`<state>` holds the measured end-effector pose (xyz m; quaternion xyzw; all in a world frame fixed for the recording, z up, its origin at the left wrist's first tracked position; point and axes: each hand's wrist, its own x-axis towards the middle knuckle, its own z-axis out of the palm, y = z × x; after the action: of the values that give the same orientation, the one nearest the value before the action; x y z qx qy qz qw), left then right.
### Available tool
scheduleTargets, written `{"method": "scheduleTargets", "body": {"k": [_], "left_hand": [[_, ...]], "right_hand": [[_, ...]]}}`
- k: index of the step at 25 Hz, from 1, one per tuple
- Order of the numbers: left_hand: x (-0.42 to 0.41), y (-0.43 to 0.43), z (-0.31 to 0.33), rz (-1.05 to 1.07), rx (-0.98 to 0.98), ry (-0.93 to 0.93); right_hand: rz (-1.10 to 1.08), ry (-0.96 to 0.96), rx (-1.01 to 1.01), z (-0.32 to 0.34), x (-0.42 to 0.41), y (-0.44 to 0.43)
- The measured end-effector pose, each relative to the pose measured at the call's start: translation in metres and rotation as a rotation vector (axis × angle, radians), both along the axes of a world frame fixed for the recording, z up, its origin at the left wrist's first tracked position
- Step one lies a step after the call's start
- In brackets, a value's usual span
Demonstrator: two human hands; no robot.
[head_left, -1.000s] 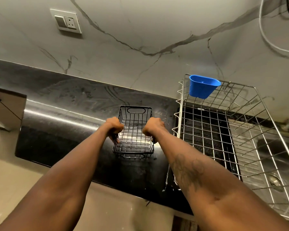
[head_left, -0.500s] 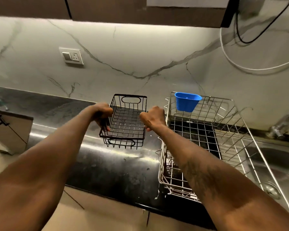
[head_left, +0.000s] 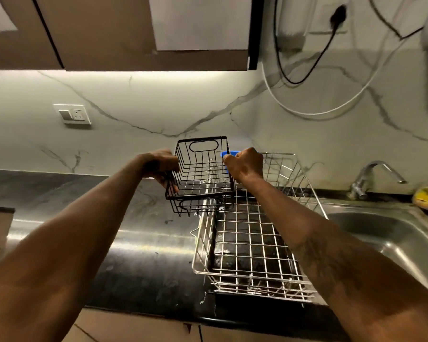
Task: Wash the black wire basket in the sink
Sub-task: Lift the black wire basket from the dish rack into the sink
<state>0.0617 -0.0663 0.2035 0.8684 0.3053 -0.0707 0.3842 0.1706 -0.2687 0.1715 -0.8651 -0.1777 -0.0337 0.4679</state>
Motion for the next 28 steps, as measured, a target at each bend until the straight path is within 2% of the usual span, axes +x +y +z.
{"method": "scheduleTargets", "body": {"k": [5, 10, 16, 23, 28], "left_hand": [[0.043, -0.076, 0.005, -0.043, 0.002, -0.004], [0.075, -0.144, 0.008, -0.058, 0.046, -0.088], [0.116, -0.229, 0.009, -0.122, 0.060, -0.103], [0.169, -0.296, 0.002, -0.195, 0.002, -0.096], [0.199, -0.321, -0.009, -0.259, -0.108, -0.054]], "right_hand": [[-0.103, 0.006, 0.029, 0.006, 0.029, -0.081], [-0.131, -0.028, 0.058, 0.008, 0.057, -0.156], [-0.183, -0.020, 0.049, 0.006, 0.091, -0.246], [-0.269, 0.044, 0.096, 0.000, 0.134, -0.314], [-0.358, 0.067, 0.075, -0.011, 0.159, -0.348]]}}
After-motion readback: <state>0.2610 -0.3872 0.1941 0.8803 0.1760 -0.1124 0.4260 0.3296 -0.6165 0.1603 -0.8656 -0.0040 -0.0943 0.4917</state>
